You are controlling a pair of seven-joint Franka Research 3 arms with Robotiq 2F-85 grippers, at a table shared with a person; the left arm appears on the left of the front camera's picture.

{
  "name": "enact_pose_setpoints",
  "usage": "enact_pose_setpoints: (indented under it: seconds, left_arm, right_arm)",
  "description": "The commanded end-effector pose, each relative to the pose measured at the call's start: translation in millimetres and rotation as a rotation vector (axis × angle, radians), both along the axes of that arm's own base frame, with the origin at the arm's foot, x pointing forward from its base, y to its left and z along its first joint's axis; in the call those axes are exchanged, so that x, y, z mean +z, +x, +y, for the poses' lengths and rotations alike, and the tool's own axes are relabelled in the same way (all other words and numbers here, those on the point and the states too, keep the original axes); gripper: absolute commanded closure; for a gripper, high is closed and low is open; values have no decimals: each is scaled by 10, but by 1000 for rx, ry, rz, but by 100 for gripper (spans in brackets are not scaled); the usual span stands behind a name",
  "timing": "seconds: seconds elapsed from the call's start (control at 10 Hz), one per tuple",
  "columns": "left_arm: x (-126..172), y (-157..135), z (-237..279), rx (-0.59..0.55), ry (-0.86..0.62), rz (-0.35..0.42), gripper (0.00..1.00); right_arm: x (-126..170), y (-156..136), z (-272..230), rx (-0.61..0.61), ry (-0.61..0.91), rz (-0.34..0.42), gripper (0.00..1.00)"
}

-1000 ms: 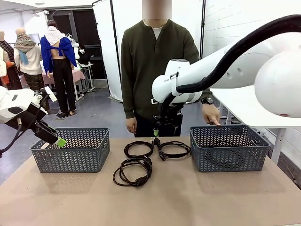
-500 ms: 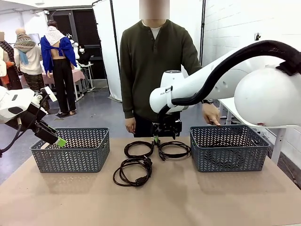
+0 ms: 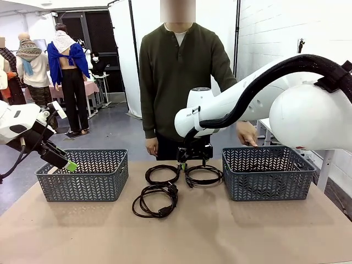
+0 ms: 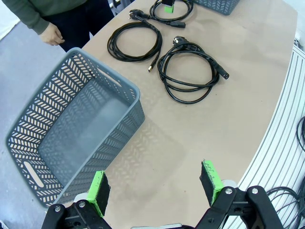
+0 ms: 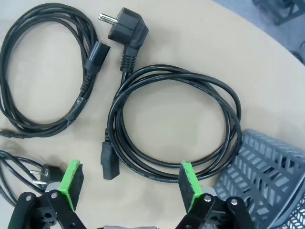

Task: Organize the cables according to human instructions.
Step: Pick up a bundle of cables and place it in the basket indicated by the human.

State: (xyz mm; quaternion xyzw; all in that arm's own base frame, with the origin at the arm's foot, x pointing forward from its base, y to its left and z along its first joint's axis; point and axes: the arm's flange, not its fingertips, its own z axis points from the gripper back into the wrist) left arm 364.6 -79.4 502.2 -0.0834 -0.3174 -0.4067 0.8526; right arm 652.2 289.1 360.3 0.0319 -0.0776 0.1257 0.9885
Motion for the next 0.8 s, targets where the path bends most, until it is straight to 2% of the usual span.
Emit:
enact_pose_setpoints:
  seconds: [0.0, 0.3, 0.4, 0.7]
  left_arm:
    - [-7, 10, 17, -4, -14, 0, 0]
    - [-7, 10, 17, -4, -14, 0, 0]
    - [-7, 10, 17, -4, -14, 0, 0]
    - [-7, 10, 17, -4, -14, 0, 0]
  right_arm:
    - [16, 6, -13, -2, 1, -3, 0]
    - [0, 0, 0, 0, 0, 0, 0]
    - [-32, 58, 55, -63, 4, -7, 0]
    - [-140, 152, 138, -134, -2, -14, 0]
